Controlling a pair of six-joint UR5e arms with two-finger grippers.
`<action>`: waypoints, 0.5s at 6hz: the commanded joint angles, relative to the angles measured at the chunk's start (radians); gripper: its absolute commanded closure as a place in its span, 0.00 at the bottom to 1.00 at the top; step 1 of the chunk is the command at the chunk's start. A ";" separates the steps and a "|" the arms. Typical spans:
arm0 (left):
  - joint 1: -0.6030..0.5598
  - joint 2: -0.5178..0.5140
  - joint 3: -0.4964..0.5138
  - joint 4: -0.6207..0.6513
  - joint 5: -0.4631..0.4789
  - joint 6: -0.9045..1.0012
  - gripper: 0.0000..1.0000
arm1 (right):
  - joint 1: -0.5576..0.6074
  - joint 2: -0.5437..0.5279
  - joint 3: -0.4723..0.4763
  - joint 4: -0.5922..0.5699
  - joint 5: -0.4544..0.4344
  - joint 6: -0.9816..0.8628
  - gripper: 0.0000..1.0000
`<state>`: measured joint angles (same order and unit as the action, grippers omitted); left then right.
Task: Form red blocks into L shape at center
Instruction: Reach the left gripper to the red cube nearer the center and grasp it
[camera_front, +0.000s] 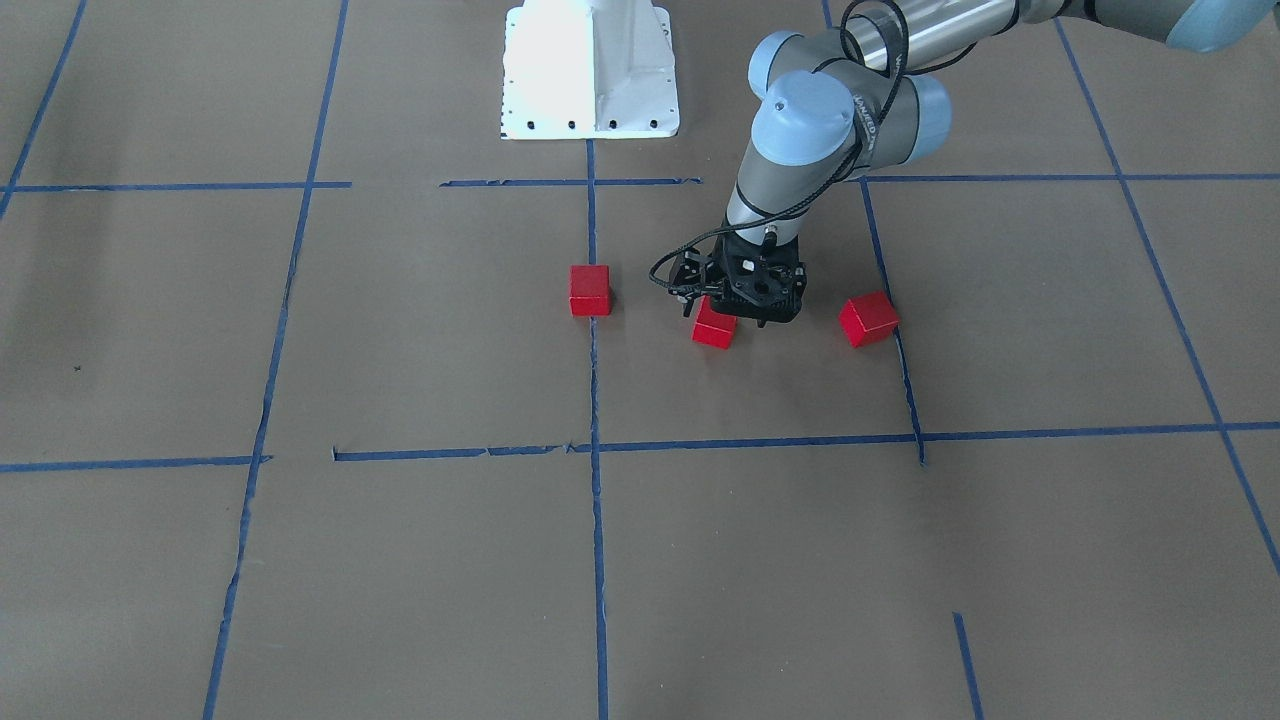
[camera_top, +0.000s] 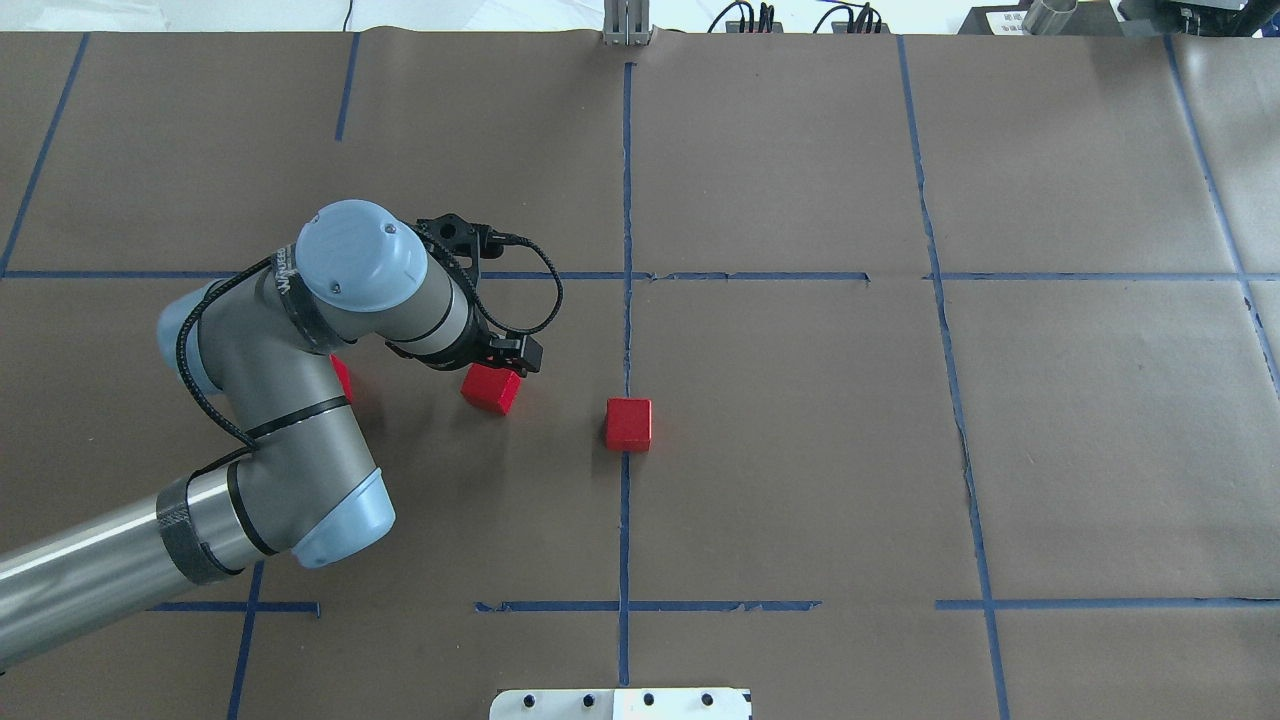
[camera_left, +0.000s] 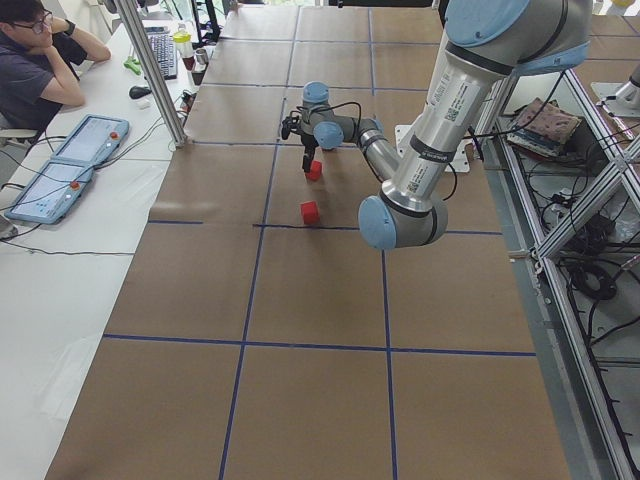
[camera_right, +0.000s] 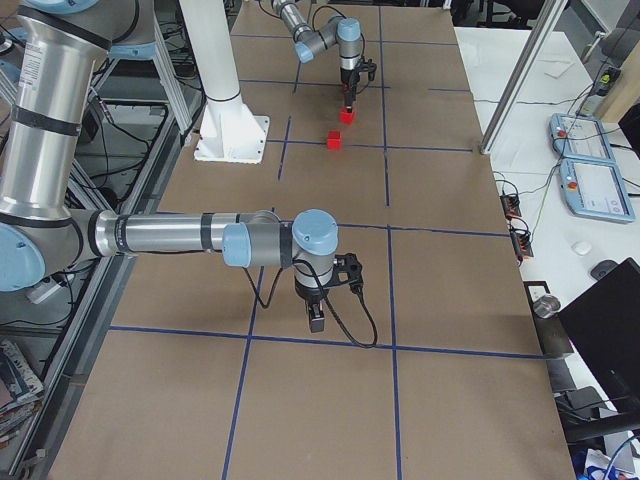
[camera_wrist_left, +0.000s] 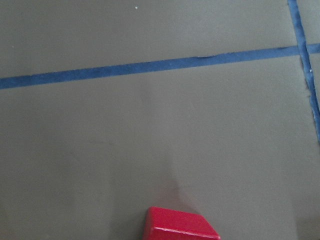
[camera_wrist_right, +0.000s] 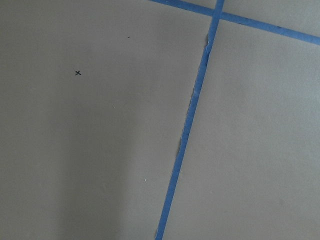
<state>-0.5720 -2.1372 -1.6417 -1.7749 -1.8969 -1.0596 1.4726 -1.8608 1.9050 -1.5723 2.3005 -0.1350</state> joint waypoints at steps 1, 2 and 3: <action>0.024 -0.027 0.058 -0.003 0.021 -0.005 0.00 | 0.000 0.000 -0.001 0.000 0.000 0.000 0.00; 0.035 -0.029 0.072 -0.005 0.021 -0.005 0.00 | 0.000 0.000 -0.001 0.000 -0.001 -0.002 0.01; 0.037 -0.029 0.072 -0.006 0.021 -0.002 0.09 | 0.000 0.000 -0.003 0.000 -0.001 0.000 0.00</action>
<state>-0.5396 -2.1641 -1.5750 -1.7794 -1.8769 -1.0635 1.4726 -1.8607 1.9031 -1.5723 2.2998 -0.1357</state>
